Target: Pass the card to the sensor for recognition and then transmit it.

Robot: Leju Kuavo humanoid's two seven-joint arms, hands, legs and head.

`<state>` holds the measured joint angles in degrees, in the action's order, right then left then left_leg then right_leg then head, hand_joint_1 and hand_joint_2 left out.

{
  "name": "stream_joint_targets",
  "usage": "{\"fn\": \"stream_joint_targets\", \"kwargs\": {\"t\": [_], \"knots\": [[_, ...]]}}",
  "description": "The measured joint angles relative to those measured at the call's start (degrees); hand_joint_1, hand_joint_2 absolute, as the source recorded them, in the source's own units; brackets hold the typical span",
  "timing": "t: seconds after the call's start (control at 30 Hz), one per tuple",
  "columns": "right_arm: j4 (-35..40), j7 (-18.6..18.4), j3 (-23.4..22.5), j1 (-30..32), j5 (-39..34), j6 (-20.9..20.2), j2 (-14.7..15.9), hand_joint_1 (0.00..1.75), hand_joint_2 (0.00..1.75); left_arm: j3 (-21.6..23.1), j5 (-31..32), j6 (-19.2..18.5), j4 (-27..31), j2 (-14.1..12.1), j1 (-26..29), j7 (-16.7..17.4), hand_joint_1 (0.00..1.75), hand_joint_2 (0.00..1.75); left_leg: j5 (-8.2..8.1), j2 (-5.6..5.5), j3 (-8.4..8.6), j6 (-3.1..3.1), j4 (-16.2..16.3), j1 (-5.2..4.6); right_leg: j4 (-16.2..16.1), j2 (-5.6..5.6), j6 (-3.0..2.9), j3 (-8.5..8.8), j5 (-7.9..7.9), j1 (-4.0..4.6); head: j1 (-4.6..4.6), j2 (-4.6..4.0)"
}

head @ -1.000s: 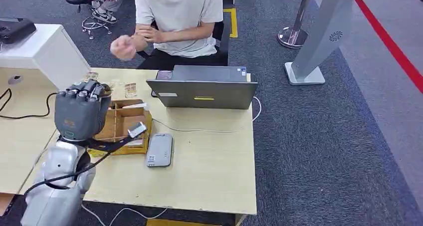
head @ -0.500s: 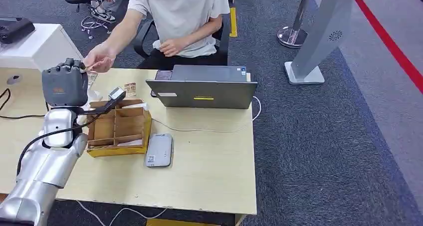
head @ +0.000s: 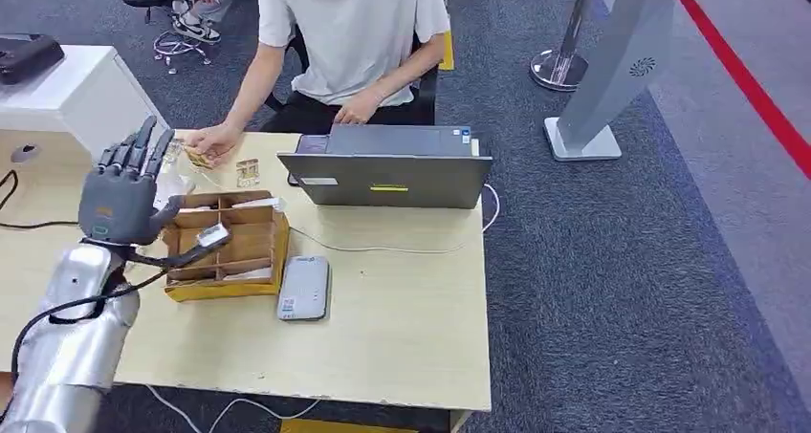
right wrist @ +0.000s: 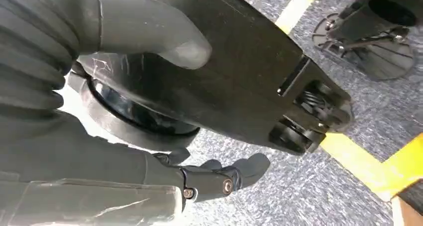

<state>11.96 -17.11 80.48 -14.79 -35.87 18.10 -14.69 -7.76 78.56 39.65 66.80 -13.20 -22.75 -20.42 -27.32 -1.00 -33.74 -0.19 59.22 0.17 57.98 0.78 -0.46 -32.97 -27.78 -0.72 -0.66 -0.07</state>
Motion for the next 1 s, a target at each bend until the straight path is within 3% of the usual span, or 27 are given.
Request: {"fn": "stream_joint_targets", "kwargs": {"t": [0.1, 0.2, 0.3, 0.4, 0.53, 0.6, 0.67, 0.7, 0.77, 0.87, 0.9, 1.0], "knots": [[-0.3, 0.4, 0.0, 0.3, -0.2, 0.1, 0.0, 0.00, 1.75, -17.9, -8.0, 0.0, 0.3, 2.6, 1.3, -13.2, 0.00, 1.75, -0.07, 0.36, 0.01, -0.09, 0.0, 0.00, 0.0, 0.40, -0.03, -0.10, 0.02, 0.00, -0.02, 0.00], [-0.4, 0.5, 0.0, 0.6, 0.1, 0.0, 0.0, 0.00, 1.75, -33.7, -15.1, 0.2, 1.9, 2.9, 4.4, -18.7, 0.00, 1.75, -0.14, 0.54, 0.00, -0.18, -0.1, 0.00, 0.1, 0.59, -0.04, -0.21, 0.02, 0.00, -0.07, 0.00], [-0.4, 0.7, 0.0, 0.7, 0.1, 0.0, 0.0, 0.00, 1.75, -47.2, -27.1, 0.3, 2.6, 2.4, 9.3, -19.0, 0.00, 1.75, -0.26, 0.62, 0.04, -0.24, -0.1, 0.01, 0.1, 0.63, -0.12, -0.26, -0.07, 0.00, -0.09, 0.00], [-0.5, 0.2, 0.1, 0.9, 0.3, -0.2, 0.0, 0.00, 1.75, -57.6, -43.0, -3.0, 1.0, 1.5, 14.6, -16.6, 0.00, 1.75, -0.33, 0.58, 0.03, -0.16, -0.1, 0.01, 0.0, 0.60, -0.18, -0.31, -0.19, 0.00, -0.15, 0.00], [-0.5, -0.7, 0.1, 0.9, 0.0, 0.1, 0.0, 0.00, 1.75, -66.0, -58.1, -10.0, -3.1, 2.6, 16.9, -9.3, 0.00, 1.75, -0.35, -0.25, 0.01, -0.13, -0.1, -0.01, 0.0, -0.21, -0.13, -0.11, -0.47, -0.02, -0.13, 0.00], [-0.5, -1.2, 0.1, 1.2, -0.2, 2.3, 0.3, 0.00, 1.75, -69.4, -63.1, -8.9, -6.3, 4.5, 17.6, -7.9, 0.00, 1.75, -0.35, -0.24, 0.02, -0.11, -0.1, -0.02, 0.0, -0.21, -0.11, 0.03, -0.45, -0.03, -0.09, 0.00], [-0.7, 1.7, 0.1, 2.5, -0.6, 2.6, 1.5, 0.00, 1.75, -72.0, -67.2, -9.3, -11.1, 6.0, 18.1, -7.2, 0.00, 1.75, -0.38, -0.29, 0.09, -0.06, -0.1, -0.04, -0.1, -0.27, -0.10, 0.16, -0.44, -0.04, -0.07, 0.00], [-0.8, 3.9, 0.1, 3.5, -0.6, 2.2, 2.0, 0.00, 1.75, -73.0, -69.3, -9.7, -13.3, 6.8, 18.5, -7.1, 0.00, 0.00, -0.43, -0.33, 0.12, 0.04, -0.1, -0.08, -0.1, -0.32, -0.08, 0.20, -0.44, -0.05, -0.07, 0.00], [-0.9, 6.6, 0.1, 4.4, -0.5, 1.5, 3.0, 0.00, 1.75, -75.0, -71.6, -10.0, -17.2, 9.6, 18.8, -6.3, 0.00, 0.00, -0.45, -0.30, 0.12, 0.10, 0.0, -0.08, -0.2, -0.31, 0.04, 0.21, -0.37, -0.06, -0.11, 0.00], [-1.0, 6.0, 0.7, 4.7, 0.9, 1.0, 3.6, 0.00, 1.75, -76.2, -72.4, -10.4, -23.5, 14.0, 18.8, -3.3, 0.00, 0.00, -0.46, -0.29, 0.19, 0.13, 0.0, -0.08, -0.3, -0.30, 0.09, 0.34, -0.34, -0.07, 0.00, 0.00], [-0.9, 5.1, 1.1, 4.6, 1.4, 1.0, 3.6, 0.00, 1.75, -76.3, -72.1, -10.2, -27.1, 15.4, 18.6, -2.9, 0.00, 1.75, -0.46, -0.29, 0.25, 0.14, 0.0, -0.12, -0.3, -0.30, 0.11, 0.39, -0.33, -0.10, 0.07, 0.00], [-0.9, 1.5, 2.5, 3.8, 3.6, 0.4, 3.0, 0.00, 1.75, -76.2, -69.7, -10.0, -37.5, 18.4, 17.9, 0.9, 0.00, 1.75, -0.44, -0.27, 0.29, 0.17, 0.0, -0.12, -0.3, -0.28, 0.18, 0.43, -0.29, -0.13, 0.07, 0.00]]}}
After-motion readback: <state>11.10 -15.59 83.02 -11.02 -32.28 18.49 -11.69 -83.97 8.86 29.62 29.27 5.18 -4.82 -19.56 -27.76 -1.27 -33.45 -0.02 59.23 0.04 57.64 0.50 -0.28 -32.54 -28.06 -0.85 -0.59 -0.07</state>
